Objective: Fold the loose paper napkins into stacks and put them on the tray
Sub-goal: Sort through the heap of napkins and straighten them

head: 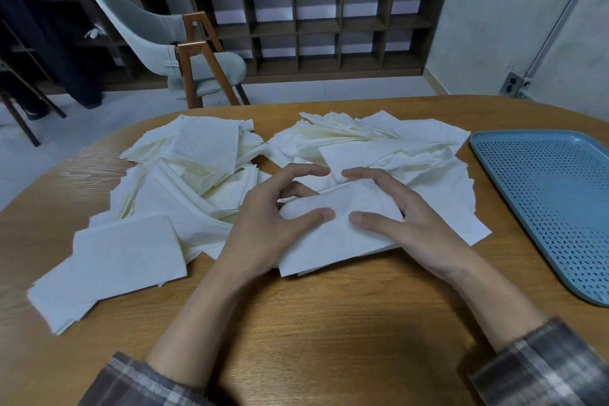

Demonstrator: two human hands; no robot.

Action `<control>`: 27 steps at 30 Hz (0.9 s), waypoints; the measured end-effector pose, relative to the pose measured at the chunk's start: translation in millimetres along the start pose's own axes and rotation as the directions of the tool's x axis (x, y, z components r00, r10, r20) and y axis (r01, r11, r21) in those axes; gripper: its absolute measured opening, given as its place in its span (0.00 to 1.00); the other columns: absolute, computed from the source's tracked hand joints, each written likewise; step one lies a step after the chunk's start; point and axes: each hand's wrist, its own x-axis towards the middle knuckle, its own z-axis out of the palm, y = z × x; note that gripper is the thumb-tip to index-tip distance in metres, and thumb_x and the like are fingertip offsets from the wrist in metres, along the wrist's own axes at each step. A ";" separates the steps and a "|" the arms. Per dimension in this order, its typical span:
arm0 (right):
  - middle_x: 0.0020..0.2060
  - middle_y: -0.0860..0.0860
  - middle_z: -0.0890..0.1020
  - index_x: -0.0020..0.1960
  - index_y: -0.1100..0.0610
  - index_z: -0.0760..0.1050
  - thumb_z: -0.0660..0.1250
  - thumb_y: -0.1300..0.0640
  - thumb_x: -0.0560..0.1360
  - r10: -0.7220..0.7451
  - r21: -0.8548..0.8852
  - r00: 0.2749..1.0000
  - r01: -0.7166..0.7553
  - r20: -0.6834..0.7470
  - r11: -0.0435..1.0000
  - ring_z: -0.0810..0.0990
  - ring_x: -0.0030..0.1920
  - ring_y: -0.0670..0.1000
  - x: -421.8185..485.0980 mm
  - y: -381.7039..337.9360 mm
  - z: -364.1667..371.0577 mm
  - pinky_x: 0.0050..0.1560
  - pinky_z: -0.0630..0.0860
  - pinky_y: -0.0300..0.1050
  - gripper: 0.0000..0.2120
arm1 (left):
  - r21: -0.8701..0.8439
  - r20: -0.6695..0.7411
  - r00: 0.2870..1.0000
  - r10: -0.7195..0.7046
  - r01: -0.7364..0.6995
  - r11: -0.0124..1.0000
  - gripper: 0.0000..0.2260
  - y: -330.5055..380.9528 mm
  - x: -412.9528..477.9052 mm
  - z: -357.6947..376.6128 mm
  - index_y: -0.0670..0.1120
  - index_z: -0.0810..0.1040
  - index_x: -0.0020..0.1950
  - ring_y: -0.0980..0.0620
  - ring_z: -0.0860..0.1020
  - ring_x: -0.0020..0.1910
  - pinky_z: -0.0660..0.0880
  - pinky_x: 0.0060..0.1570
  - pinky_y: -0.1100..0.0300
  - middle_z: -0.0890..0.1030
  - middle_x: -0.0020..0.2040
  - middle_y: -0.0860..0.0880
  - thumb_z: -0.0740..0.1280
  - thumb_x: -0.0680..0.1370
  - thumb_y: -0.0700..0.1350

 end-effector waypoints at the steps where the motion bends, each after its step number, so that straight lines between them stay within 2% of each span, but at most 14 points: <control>1: 0.63 0.31 0.78 0.70 0.37 0.76 0.75 0.52 0.76 -0.002 -0.015 1.000 0.002 -0.005 1.000 0.75 0.64 0.33 0.2 0.4 0.1 0.57 0.70 0.25 0.25 | -0.002 -0.008 1.000 -0.002 0.002 1.000 0.19 0.5 -0.2 0.2 0.61 0.81 0.61 0.56 0.83 0.51 0.76 0.44 0.67 0.86 0.43 0.54 0.80 0.75 0.44; 4: 0.65 0.27 0.75 0.71 0.33 0.73 0.75 0.53 0.77 -0.010 -0.041 1.000 0.009 -0.028 0.999 0.72 0.67 0.31 1.0 0.1 0.1 0.62 0.69 0.27 0.27 | -0.026 -0.050 0.999 -0.009 0.007 1.000 0.18 1.4 0.2 -1.2 0.59 0.82 0.60 0.57 0.83 0.50 0.75 0.42 0.69 0.87 0.43 0.53 0.80 0.74 0.44; 7: 0.68 0.29 0.74 0.73 0.30 0.69 0.75 0.51 0.76 -0.006 -0.023 1.000 0.005 -0.017 1.000 0.72 0.71 0.36 0.7 -0.2 1.0 0.71 0.70 0.40 0.31 | -0.051 -0.058 0.998 -0.013 0.010 0.999 0.18 0.8 0.4 -0.3 0.59 0.82 0.59 0.56 0.84 0.50 0.76 0.43 0.66 0.87 0.43 0.52 0.81 0.74 0.45; 9: 0.72 0.30 0.70 0.75 0.28 0.65 0.75 0.49 0.75 -0.013 -0.027 1.000 0.013 0.006 1.000 0.69 0.74 0.37 0.0 -0.4 3.0 0.75 0.68 0.45 0.34 | -0.039 -0.049 0.999 -0.011 0.010 0.999 0.18 0.3 0.0 1.9 0.60 0.82 0.59 0.56 0.84 0.50 0.78 0.44 0.64 0.87 0.43 0.53 0.81 0.73 0.45; 12: 0.73 0.24 0.65 0.75 0.25 0.61 0.75 0.46 0.73 -0.025 -0.027 0.999 0.026 0.022 0.999 0.64 0.74 0.30 0.3 0.2 4.3 0.73 0.66 0.37 0.38 | -0.036 -0.039 0.999 -0.008 0.006 0.999 0.18 1.1 -0.9 4.0 0.60 0.82 0.59 0.56 0.84 0.50 0.78 0.45 0.62 0.87 0.43 0.53 0.81 0.73 0.46; 15: 0.69 0.19 0.64 0.76 0.25 0.59 0.74 0.45 0.73 -0.027 -0.013 0.999 0.028 0.028 1.000 0.64 0.69 0.23 0.6 0.2 5.0 0.63 0.66 0.23 0.39 | -0.040 -0.022 1.000 -0.002 0.001 0.999 0.18 2.5 -1.3 5.1 0.61 0.82 0.59 0.56 0.83 0.49 0.76 0.44 0.64 0.87 0.43 0.53 0.81 0.73 0.45; 17: 0.68 0.17 0.63 0.77 0.26 0.59 0.74 0.46 0.73 -0.029 0.003 0.999 0.029 0.034 1.000 0.62 0.66 0.19 0.4 1.2 4.7 0.59 0.64 0.18 0.39 | -0.039 -0.013 1.000 0.005 -0.005 0.999 0.18 2.8 -1.7 5.7 0.61 0.82 0.59 0.57 0.83 0.49 0.76 0.44 0.66 0.87 0.43 0.53 0.81 0.74 0.45; 21: 0.68 0.19 0.67 0.76 0.25 0.61 0.75 0.48 0.77 -0.015 0.061 0.999 0.013 0.034 0.998 0.66 0.68 0.23 0.8 3.9 4.5 0.65 0.68 0.28 0.36 | -0.051 -0.026 1.000 0.015 -0.017 0.999 0.18 1.5 -1.8 5.8 0.59 0.82 0.59 0.58 0.84 0.49 0.75 0.43 0.68 0.87 0.42 0.53 0.81 0.73 0.44; 25: 0.66 0.21 0.66 0.78 0.32 0.62 0.69 0.56 0.82 -0.020 0.030 1.000 0.021 -0.019 0.999 0.66 0.60 0.16 2.3 3.0 6.9 0.56 0.66 0.18 0.32 | 0.007 -0.085 0.996 0.040 -0.039 0.999 0.20 -6.0 0.4 8.1 0.61 0.82 0.61 0.58 0.82 0.53 0.75 0.47 0.66 0.86 0.44 0.56 0.82 0.72 0.46; 27: 0.67 0.23 0.68 0.78 0.33 0.63 0.68 0.58 0.83 -0.024 0.040 0.999 0.026 -0.042 0.999 0.67 0.60 0.17 2.4 3.8 6.5 0.57 0.68 0.19 0.31 | 0.080 -0.147 0.987 0.067 -0.056 0.995 0.21 -11.6 1.7 8.4 0.61 0.81 0.62 0.58 0.81 0.55 0.72 0.48 0.68 0.84 0.45 0.57 0.82 0.72 0.48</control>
